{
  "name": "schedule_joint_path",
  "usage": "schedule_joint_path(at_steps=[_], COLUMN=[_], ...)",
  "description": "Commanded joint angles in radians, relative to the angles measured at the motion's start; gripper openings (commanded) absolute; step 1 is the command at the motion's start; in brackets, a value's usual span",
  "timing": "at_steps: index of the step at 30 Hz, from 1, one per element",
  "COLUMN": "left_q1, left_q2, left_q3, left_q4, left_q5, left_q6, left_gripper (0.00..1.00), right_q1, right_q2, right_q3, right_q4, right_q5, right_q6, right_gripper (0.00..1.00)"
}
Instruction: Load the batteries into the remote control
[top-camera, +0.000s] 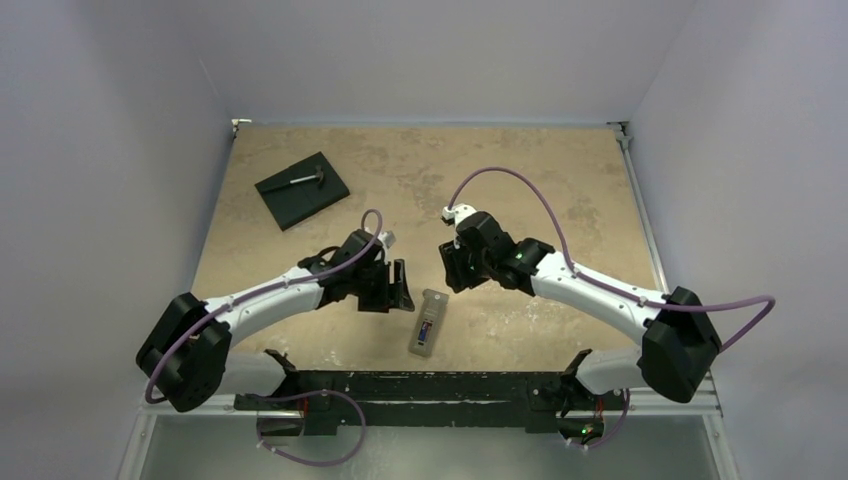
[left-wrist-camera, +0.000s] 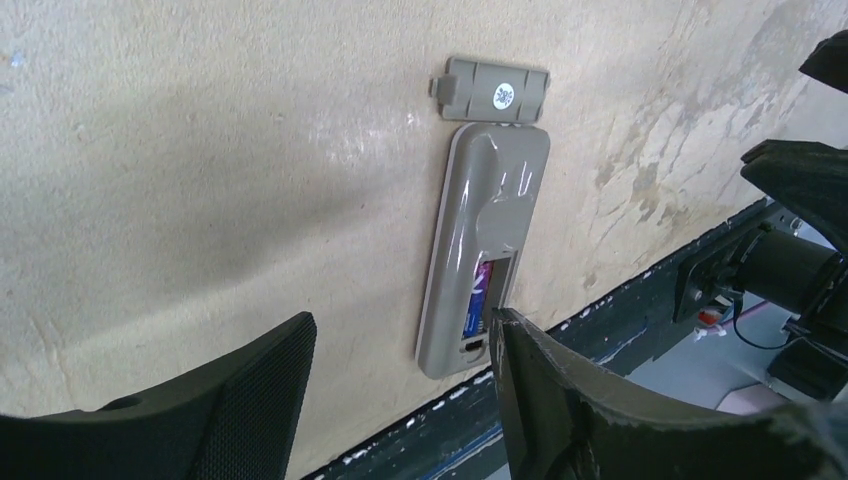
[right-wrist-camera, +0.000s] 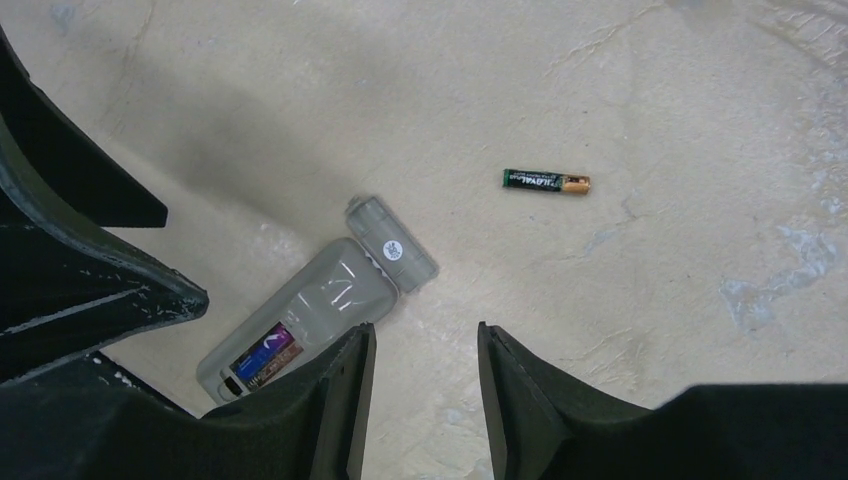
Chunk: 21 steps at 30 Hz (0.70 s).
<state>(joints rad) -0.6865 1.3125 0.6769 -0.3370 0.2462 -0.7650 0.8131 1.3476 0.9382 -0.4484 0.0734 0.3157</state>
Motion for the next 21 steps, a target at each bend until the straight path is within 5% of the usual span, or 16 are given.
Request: schedule_joint_path(at_steps=[1, 9, 21], left_q1=[-0.026, -0.244, -0.358], left_q2=[-0.051, -0.007, 0.131], left_q3=[0.025, 0.158, 0.279], left_q4=[-0.066, -0.224, -0.293], left_q5=[-0.005, -0.281, -0.464], left_q6=[0.003, -0.082, -0.111], left_gripper=[0.63, 0.61, 0.55], right_q1=[0.002, 0.001, 0.001], right_q2=[-0.033, -0.074, -0.115], right_q3=[-0.023, -0.077, -0.125], right_q4=[0.021, 0.032, 0.052], right_q5=[-0.055, -0.061, -0.072], right_q6=[-0.009, 0.013, 0.034], right_gripper=[0.49, 0.49, 0.47])
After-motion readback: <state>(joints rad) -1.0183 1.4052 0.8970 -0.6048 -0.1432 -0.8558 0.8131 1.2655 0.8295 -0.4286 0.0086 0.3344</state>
